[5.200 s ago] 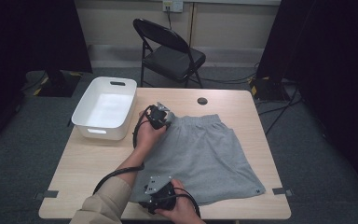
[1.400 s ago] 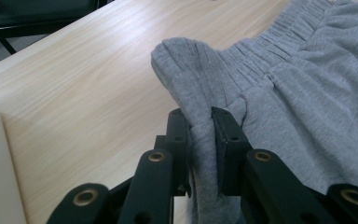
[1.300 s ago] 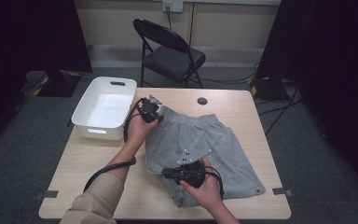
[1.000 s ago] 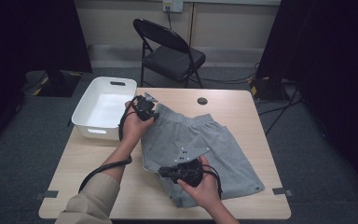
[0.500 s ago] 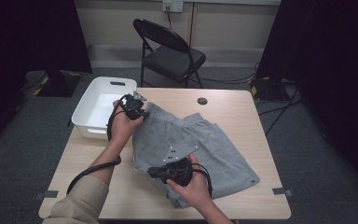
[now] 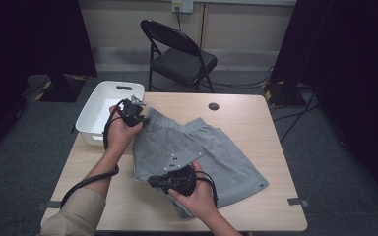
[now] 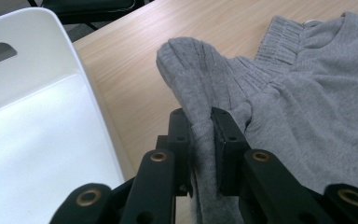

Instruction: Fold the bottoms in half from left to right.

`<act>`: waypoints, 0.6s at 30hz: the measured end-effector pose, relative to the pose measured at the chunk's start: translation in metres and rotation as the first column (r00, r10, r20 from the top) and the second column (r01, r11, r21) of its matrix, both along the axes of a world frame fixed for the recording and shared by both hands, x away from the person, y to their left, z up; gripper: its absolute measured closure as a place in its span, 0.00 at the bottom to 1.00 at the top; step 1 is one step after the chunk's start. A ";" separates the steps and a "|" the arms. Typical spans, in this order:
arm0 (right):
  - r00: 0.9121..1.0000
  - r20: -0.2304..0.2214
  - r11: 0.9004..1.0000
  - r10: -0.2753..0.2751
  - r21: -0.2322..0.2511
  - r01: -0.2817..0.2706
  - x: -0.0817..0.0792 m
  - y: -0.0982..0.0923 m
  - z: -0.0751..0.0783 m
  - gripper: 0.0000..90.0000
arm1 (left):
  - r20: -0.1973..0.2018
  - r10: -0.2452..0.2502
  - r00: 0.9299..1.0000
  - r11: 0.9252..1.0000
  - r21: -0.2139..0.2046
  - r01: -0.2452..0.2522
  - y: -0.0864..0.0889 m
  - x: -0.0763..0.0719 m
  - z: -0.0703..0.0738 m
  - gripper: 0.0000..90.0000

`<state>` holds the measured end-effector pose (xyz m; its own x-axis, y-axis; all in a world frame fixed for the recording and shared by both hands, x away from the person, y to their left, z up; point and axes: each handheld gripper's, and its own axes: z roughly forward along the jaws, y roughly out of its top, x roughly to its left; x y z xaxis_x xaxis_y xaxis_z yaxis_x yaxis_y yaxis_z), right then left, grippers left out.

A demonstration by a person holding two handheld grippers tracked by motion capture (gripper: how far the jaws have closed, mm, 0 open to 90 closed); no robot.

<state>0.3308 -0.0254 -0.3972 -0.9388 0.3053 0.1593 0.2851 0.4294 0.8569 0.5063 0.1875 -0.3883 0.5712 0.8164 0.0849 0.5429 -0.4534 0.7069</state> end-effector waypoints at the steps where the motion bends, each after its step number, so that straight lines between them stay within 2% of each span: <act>1: 1.000 0.000 1.000 0.001 0.002 -0.001 0.000 0.001 0.001 0.96 | -0.002 0.002 1.000 1.000 0.004 -0.002 0.002 -0.001 0.001 0.89; 10: 1.000 0.001 0.999 0.030 0.012 -0.030 -0.006 0.015 0.005 0.96 | 0.002 0.032 0.999 0.999 0.009 -0.032 0.023 -0.010 0.007 0.89; 18: 0.998 -0.001 0.998 0.065 0.018 -0.065 -0.009 0.034 0.007 0.96 | -0.002 0.040 0.999 0.999 0.018 -0.040 0.041 -0.017 0.010 0.89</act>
<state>0.3215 0.0087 -0.3901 -0.9564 0.2403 0.1660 0.2585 0.4318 0.8642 0.4891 0.2286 -0.3786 0.5384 0.8369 0.0985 0.5625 -0.4439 0.6975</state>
